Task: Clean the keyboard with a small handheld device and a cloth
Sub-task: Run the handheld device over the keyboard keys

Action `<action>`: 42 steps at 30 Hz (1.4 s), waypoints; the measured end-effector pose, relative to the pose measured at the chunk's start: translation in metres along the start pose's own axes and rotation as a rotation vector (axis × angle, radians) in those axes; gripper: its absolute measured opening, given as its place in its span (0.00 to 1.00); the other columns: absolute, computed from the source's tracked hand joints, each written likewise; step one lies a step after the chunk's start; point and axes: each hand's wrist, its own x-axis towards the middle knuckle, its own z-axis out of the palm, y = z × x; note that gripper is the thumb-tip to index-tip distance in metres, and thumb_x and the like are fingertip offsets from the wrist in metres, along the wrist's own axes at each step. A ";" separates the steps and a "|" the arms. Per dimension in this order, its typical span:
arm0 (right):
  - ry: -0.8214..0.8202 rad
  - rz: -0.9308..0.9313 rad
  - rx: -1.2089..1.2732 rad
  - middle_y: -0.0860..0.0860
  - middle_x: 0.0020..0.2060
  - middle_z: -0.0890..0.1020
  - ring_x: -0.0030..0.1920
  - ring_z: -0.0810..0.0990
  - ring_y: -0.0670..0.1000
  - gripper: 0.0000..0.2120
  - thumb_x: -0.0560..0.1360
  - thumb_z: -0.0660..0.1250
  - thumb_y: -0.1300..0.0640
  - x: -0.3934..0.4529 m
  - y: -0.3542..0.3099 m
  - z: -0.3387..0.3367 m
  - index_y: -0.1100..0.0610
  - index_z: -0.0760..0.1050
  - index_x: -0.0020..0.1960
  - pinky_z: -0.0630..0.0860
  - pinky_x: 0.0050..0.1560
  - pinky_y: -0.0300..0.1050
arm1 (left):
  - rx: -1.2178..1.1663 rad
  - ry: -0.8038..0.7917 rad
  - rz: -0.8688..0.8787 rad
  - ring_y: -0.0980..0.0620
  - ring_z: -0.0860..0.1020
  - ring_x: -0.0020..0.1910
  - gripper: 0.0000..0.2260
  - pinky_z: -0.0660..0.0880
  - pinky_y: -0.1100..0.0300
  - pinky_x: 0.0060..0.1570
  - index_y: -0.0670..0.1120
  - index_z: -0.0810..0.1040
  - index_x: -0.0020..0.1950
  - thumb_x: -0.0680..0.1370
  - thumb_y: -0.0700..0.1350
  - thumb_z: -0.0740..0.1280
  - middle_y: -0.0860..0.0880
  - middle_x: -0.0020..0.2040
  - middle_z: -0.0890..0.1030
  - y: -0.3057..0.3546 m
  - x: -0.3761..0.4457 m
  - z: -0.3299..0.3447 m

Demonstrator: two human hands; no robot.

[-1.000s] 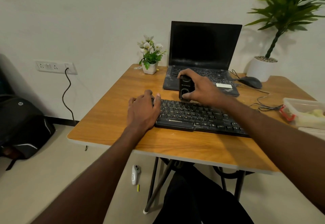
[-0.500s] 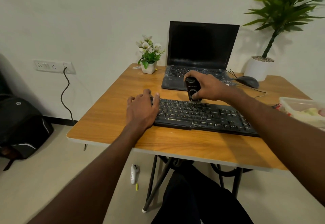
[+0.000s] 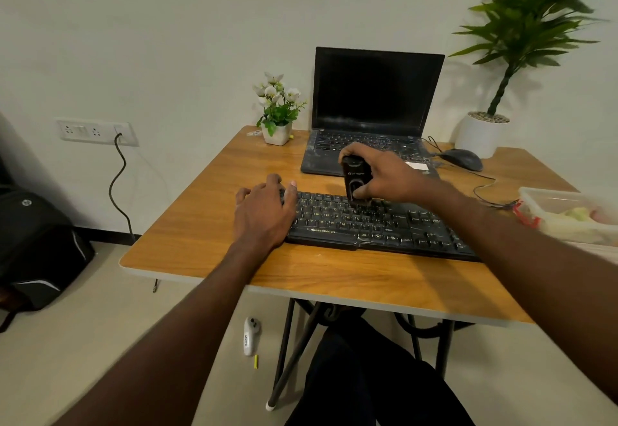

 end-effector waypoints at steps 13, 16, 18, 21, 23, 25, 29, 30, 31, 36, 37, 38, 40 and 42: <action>0.109 0.038 -0.034 0.56 0.62 0.77 0.58 0.79 0.58 0.35 0.71 0.78 0.61 0.013 0.006 0.009 0.44 0.65 0.69 0.83 0.51 0.54 | 0.008 0.009 0.005 0.46 0.81 0.59 0.26 0.63 0.43 0.74 0.47 0.74 0.69 0.88 0.63 0.48 0.46 0.58 0.85 0.001 -0.002 -0.001; 0.113 0.020 0.027 0.55 0.63 0.76 0.58 0.79 0.57 0.34 0.71 0.78 0.61 0.003 0.012 0.006 0.43 0.65 0.69 0.84 0.50 0.53 | 0.002 0.013 0.003 0.47 0.81 0.58 0.26 0.64 0.43 0.74 0.48 0.74 0.68 0.88 0.64 0.47 0.47 0.57 0.85 0.001 0.000 -0.001; 0.101 0.030 -0.055 0.57 0.64 0.76 0.59 0.78 0.58 0.35 0.72 0.77 0.61 -0.001 0.017 0.004 0.44 0.65 0.70 0.83 0.49 0.51 | 0.005 0.017 0.003 0.47 0.81 0.57 0.26 0.64 0.42 0.74 0.48 0.74 0.68 0.88 0.64 0.47 0.47 0.57 0.85 0.000 0.001 -0.001; 0.154 0.073 -0.072 0.57 0.63 0.76 0.60 0.78 0.58 0.35 0.71 0.78 0.61 -0.010 0.027 0.001 0.44 0.64 0.71 0.79 0.48 0.47 | 0.014 0.003 -0.001 0.47 0.81 0.57 0.26 0.64 0.42 0.75 0.48 0.74 0.68 0.87 0.64 0.47 0.48 0.57 0.85 0.000 -0.001 0.001; 0.199 0.036 -0.015 0.56 0.64 0.76 0.58 0.79 0.55 0.35 0.72 0.78 0.60 -0.015 0.026 0.004 0.44 0.64 0.71 0.81 0.47 0.45 | 0.011 0.008 0.003 0.48 0.81 0.57 0.27 0.64 0.42 0.75 0.49 0.74 0.68 0.87 0.65 0.46 0.48 0.57 0.85 -0.001 0.000 0.002; 0.216 -0.030 0.028 0.55 0.64 0.75 0.57 0.79 0.53 0.34 0.73 0.77 0.60 -0.020 0.020 0.006 0.44 0.64 0.71 0.83 0.46 0.45 | 0.005 0.013 0.001 0.48 0.81 0.58 0.27 0.64 0.42 0.76 0.48 0.74 0.68 0.87 0.65 0.46 0.47 0.57 0.85 -0.002 0.002 0.000; 0.148 0.000 0.063 0.54 0.64 0.75 0.58 0.79 0.53 0.35 0.73 0.77 0.61 -0.024 0.025 0.005 0.42 0.64 0.71 0.83 0.45 0.45 | 0.016 -0.005 0.009 0.47 0.81 0.59 0.27 0.63 0.41 0.77 0.48 0.74 0.69 0.87 0.65 0.46 0.47 0.58 0.85 0.000 0.000 -0.001; 0.144 0.021 0.012 0.55 0.64 0.76 0.58 0.78 0.54 0.35 0.73 0.77 0.61 -0.023 0.027 0.003 0.42 0.63 0.72 0.81 0.46 0.44 | 0.016 -0.010 0.007 0.47 0.81 0.59 0.27 0.63 0.41 0.77 0.48 0.74 0.69 0.87 0.65 0.46 0.47 0.58 0.85 0.000 -0.001 -0.001; 0.148 0.030 -0.028 0.56 0.64 0.76 0.58 0.78 0.55 0.36 0.73 0.77 0.61 -0.022 0.027 0.001 0.42 0.63 0.72 0.80 0.46 0.44 | 0.016 -0.013 0.001 0.47 0.81 0.59 0.27 0.62 0.41 0.77 0.49 0.73 0.70 0.87 0.65 0.46 0.47 0.58 0.85 0.001 -0.002 -0.001; 0.215 0.031 0.172 0.52 0.64 0.75 0.58 0.78 0.51 0.34 0.71 0.78 0.62 -0.026 0.024 0.000 0.44 0.66 0.70 0.80 0.41 0.37 | 0.030 -0.002 0.045 0.49 0.81 0.57 0.26 0.63 0.42 0.75 0.52 0.79 0.64 0.88 0.64 0.46 0.51 0.52 0.85 0.002 -0.005 -0.004; 0.196 0.033 0.183 0.51 0.64 0.75 0.58 0.78 0.51 0.34 0.72 0.78 0.62 -0.028 0.025 0.001 0.43 0.66 0.70 0.81 0.41 0.38 | 0.026 0.001 0.062 0.51 0.81 0.56 0.26 0.63 0.42 0.74 0.54 0.81 0.61 0.88 0.63 0.46 0.52 0.51 0.85 0.002 -0.005 -0.004; 0.178 0.036 0.194 0.52 0.64 0.75 0.57 0.79 0.52 0.34 0.72 0.78 0.62 -0.029 0.026 0.001 0.42 0.66 0.70 0.81 0.41 0.39 | 0.024 0.001 0.071 0.51 0.80 0.56 0.27 0.63 0.42 0.74 0.54 0.82 0.61 0.88 0.63 0.46 0.53 0.52 0.85 0.002 -0.005 -0.004; 0.198 0.064 0.230 0.51 0.62 0.75 0.55 0.80 0.51 0.34 0.71 0.78 0.63 -0.032 0.031 -0.001 0.43 0.66 0.69 0.81 0.37 0.37 | 0.044 0.006 0.070 0.51 0.80 0.59 0.28 0.64 0.41 0.75 0.52 0.81 0.66 0.87 0.65 0.46 0.51 0.56 0.85 0.002 -0.005 -0.006; 0.241 0.075 0.253 0.49 0.60 0.75 0.51 0.79 0.46 0.33 0.71 0.78 0.63 -0.034 0.034 -0.003 0.45 0.67 0.69 0.78 0.33 0.31 | 0.090 0.040 0.097 0.49 0.80 0.63 0.29 0.63 0.40 0.77 0.50 0.80 0.69 0.87 0.65 0.49 0.48 0.61 0.85 0.007 -0.007 -0.008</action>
